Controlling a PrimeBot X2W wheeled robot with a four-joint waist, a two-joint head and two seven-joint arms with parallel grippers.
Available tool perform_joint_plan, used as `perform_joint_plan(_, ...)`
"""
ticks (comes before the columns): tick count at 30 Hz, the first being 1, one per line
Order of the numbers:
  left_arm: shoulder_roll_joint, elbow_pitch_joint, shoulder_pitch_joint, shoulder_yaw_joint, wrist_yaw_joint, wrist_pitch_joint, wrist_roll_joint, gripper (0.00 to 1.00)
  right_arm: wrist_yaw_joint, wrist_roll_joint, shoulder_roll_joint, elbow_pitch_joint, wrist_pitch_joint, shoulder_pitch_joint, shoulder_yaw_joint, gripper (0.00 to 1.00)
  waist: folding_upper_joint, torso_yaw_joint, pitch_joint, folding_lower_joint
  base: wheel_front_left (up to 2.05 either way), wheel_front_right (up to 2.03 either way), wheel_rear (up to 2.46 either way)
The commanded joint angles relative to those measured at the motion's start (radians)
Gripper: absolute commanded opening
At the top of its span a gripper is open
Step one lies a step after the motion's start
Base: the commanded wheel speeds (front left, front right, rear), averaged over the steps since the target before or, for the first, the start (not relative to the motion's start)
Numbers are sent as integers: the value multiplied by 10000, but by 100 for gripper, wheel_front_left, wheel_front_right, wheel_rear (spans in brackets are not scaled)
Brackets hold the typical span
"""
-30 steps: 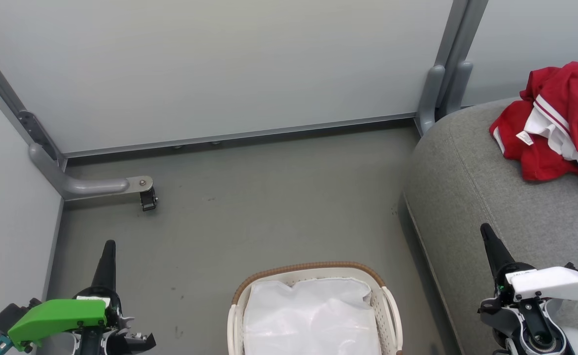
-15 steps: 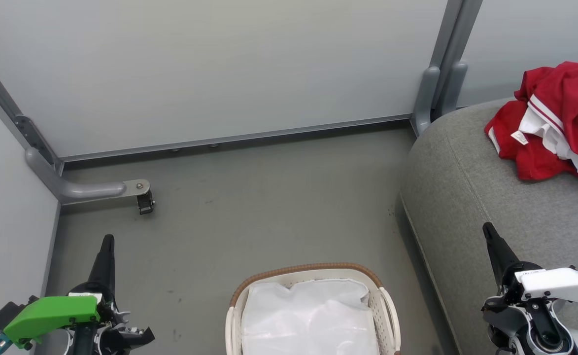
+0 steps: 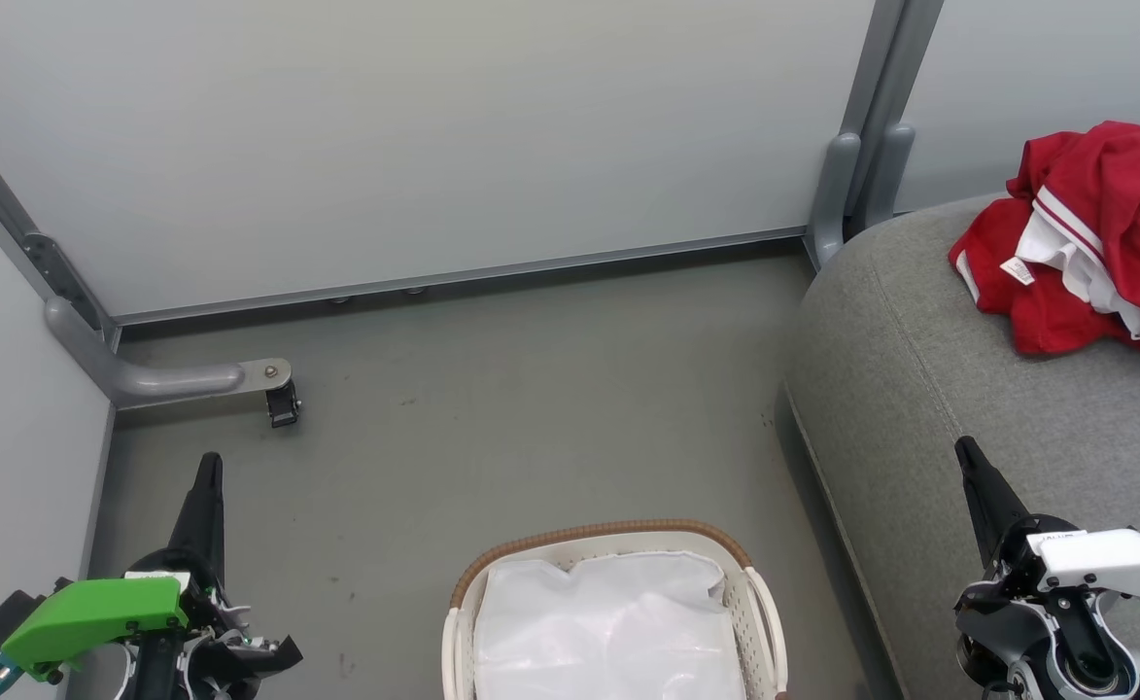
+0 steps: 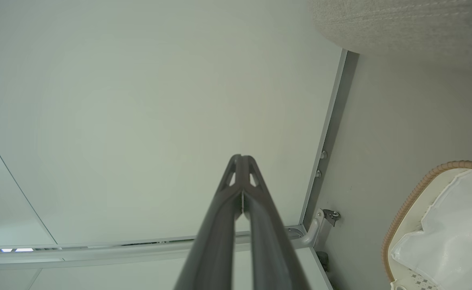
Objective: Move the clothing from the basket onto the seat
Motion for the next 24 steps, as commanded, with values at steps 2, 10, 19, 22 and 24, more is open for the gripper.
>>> perform_joint_plan(2, 61, -16, -104, 24, -41, 31, -42, 0, -3, 36, -59, -39, 31, 104, -22, 0, 115, 1, 0, 0, 0, 0, 0)
perform_joint_plan(10, 62, -16, -104, 23, -41, 31, -42, 0, -3, 37, -59, -39, 31, 105, -22, 0, 115, 1, 0, 0, 0, 0, 0)
perform_joint_plan(19, 62, -17, -104, 23, -41, 30, -43, 0, -3, 37, -59, -38, 31, 104, -21, 0, 115, 1, 0, 0, 0, 0, 0)
perform_joint_plan(22, 62, -16, -104, 22, -41, 30, -43, 0, -3, 37, -59, -38, 31, 104, -21, 0, 115, 1, 0, 0, 0, 0, 0)
perform_joint_plan(24, 62, -16, -104, 22, -41, 30, -43, 0, -3, 37, -59, -38, 32, 104, -21, 0, 115, 1, 0, 0, 0, 0, 0)
